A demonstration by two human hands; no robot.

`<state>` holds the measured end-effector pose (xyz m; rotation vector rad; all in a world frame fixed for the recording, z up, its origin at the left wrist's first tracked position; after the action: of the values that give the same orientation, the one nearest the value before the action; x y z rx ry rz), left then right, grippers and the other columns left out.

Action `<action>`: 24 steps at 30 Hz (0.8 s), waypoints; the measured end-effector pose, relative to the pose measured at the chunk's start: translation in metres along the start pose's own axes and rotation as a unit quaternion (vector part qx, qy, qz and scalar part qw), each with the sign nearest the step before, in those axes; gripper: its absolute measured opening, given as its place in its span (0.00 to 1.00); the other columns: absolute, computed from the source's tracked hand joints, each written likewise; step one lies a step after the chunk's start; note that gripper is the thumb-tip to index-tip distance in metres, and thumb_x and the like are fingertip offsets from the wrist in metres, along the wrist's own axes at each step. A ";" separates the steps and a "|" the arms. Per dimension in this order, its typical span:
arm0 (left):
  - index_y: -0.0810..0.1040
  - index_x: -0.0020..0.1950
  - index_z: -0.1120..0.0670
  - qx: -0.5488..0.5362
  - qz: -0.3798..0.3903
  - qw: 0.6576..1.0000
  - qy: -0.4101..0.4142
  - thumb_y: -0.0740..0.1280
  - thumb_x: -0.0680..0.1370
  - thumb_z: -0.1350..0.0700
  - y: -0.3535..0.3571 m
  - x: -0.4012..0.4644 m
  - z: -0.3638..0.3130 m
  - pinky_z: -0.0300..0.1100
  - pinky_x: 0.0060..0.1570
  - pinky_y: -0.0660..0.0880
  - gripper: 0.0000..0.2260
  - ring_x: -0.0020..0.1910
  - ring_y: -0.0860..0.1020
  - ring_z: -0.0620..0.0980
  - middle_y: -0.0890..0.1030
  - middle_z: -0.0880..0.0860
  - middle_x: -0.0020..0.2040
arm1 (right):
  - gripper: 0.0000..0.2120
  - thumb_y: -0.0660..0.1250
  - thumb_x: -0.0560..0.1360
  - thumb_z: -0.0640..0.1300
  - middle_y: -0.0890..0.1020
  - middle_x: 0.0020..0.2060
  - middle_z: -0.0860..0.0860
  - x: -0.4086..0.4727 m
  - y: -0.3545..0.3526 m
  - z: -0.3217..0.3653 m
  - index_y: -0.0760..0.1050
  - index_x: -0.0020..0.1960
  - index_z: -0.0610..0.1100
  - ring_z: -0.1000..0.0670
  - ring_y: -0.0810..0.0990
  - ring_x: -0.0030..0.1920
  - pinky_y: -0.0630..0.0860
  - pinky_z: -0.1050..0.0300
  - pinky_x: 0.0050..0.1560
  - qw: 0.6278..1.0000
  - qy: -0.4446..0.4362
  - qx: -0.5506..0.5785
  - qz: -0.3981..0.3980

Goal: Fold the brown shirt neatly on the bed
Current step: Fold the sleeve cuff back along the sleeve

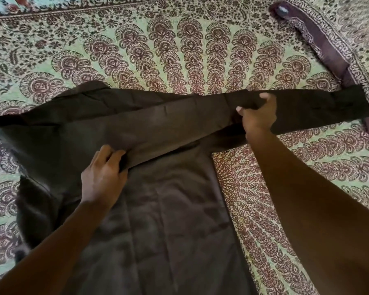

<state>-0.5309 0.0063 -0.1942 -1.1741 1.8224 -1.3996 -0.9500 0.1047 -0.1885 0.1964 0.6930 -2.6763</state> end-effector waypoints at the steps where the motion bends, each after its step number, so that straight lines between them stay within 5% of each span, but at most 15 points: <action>1: 0.83 0.58 0.62 0.002 -0.002 1.000 0.009 0.78 0.68 0.65 0.001 0.001 -0.001 0.55 0.31 0.79 0.19 0.47 0.79 0.64 0.77 0.60 0.52 | 0.30 0.76 0.74 0.35 0.76 0.63 0.46 0.000 0.003 0.005 0.70 0.72 0.47 0.48 0.79 0.56 0.76 0.68 0.44 0.999 -0.022 -0.038 0.011; 4: 0.83 0.57 0.61 -0.002 -0.017 0.999 0.046 0.77 0.69 0.64 0.002 0.007 -0.008 0.52 0.29 0.77 0.16 0.45 0.79 0.62 0.76 0.59 0.50 | 0.32 0.76 0.74 0.42 0.68 0.72 0.43 -0.017 0.021 0.016 0.68 0.75 0.48 0.39 0.69 0.72 0.71 0.45 0.67 0.962 -0.103 -0.250 0.029; 7: 0.83 0.55 0.60 -0.002 -0.017 0.997 0.072 0.75 0.71 0.62 0.007 0.013 -0.017 0.51 0.29 0.77 0.13 0.46 0.77 0.60 0.76 0.58 0.50 | 0.29 0.72 0.74 0.46 0.61 0.78 0.42 -0.068 0.054 0.028 0.70 0.73 0.51 0.35 0.58 0.77 0.63 0.30 0.70 0.899 -0.219 -0.379 0.031; 11: 0.83 0.56 0.60 0.031 -0.002 0.996 0.088 0.75 0.71 0.60 0.014 0.012 -0.024 0.54 0.35 0.79 0.14 0.47 0.78 0.62 0.77 0.59 0.50 | 0.22 0.66 0.78 0.52 0.68 0.77 0.45 -0.161 0.137 0.026 0.75 0.70 0.49 0.38 0.64 0.76 0.66 0.33 0.66 0.821 -0.411 -0.340 0.205; 13: 0.82 0.60 0.58 0.067 0.016 0.995 0.075 0.75 0.71 0.56 0.014 0.008 -0.023 0.55 0.44 0.77 0.18 0.51 0.77 0.62 0.78 0.58 0.54 | 0.26 0.55 0.81 0.61 0.65 0.79 0.46 -0.196 0.170 0.006 0.72 0.75 0.51 0.40 0.62 0.79 0.66 0.34 0.68 0.759 -0.455 -0.359 0.297; 16: 0.78 0.68 0.54 0.105 0.030 0.993 0.037 0.70 0.74 0.48 0.007 -0.009 -0.004 0.59 0.59 0.71 0.24 0.65 0.74 0.60 0.74 0.57 0.70 | 0.32 0.45 0.81 0.68 0.58 0.83 0.49 -0.201 0.178 -0.009 0.65 0.79 0.57 0.45 0.55 0.83 0.59 0.35 0.76 0.735 -0.447 -0.420 0.287; 19: 0.68 0.78 0.50 0.096 0.050 0.994 -0.016 0.63 0.75 0.36 0.002 -0.025 0.030 0.62 0.72 0.60 0.34 0.80 0.61 0.58 0.62 0.55 0.81 | 0.28 0.49 0.84 0.64 0.53 0.84 0.47 -0.214 0.179 -0.004 0.60 0.81 0.56 0.38 0.49 0.83 0.54 0.30 0.76 0.732 -0.442 -0.452 0.254; 22: 0.58 0.83 0.49 0.096 0.065 0.993 -0.031 0.56 0.75 0.28 -0.003 -0.033 0.062 0.63 0.75 0.56 0.41 0.83 0.53 0.56 0.55 0.53 0.84 | 0.25 0.51 0.84 0.55 0.56 0.83 0.47 -0.272 0.201 0.005 0.63 0.80 0.54 0.39 0.53 0.83 0.60 0.31 0.74 0.676 -0.529 -0.428 0.282; 24: 0.53 0.84 0.47 0.096 0.077 0.992 -0.037 0.51 0.78 0.28 -0.004 -0.041 0.085 0.62 0.77 0.55 0.39 0.83 0.50 0.56 0.51 0.51 0.85 | 0.26 0.48 0.84 0.57 0.57 0.83 0.49 -0.279 0.212 -0.001 0.63 0.80 0.56 0.41 0.55 0.83 0.62 0.32 0.74 0.681 -0.515 -0.417 0.311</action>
<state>-0.4405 0.0026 -0.2194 -0.9541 1.6492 -1.3896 -0.6107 0.0212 -0.2211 -1.0349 1.0456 -1.2245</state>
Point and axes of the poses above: each hand's wrist, its own x-axis towards the middle knuckle, its own y-axis out of the palm, z = x × y, the point moved 10 cm from there along x, towards the middle knuckle
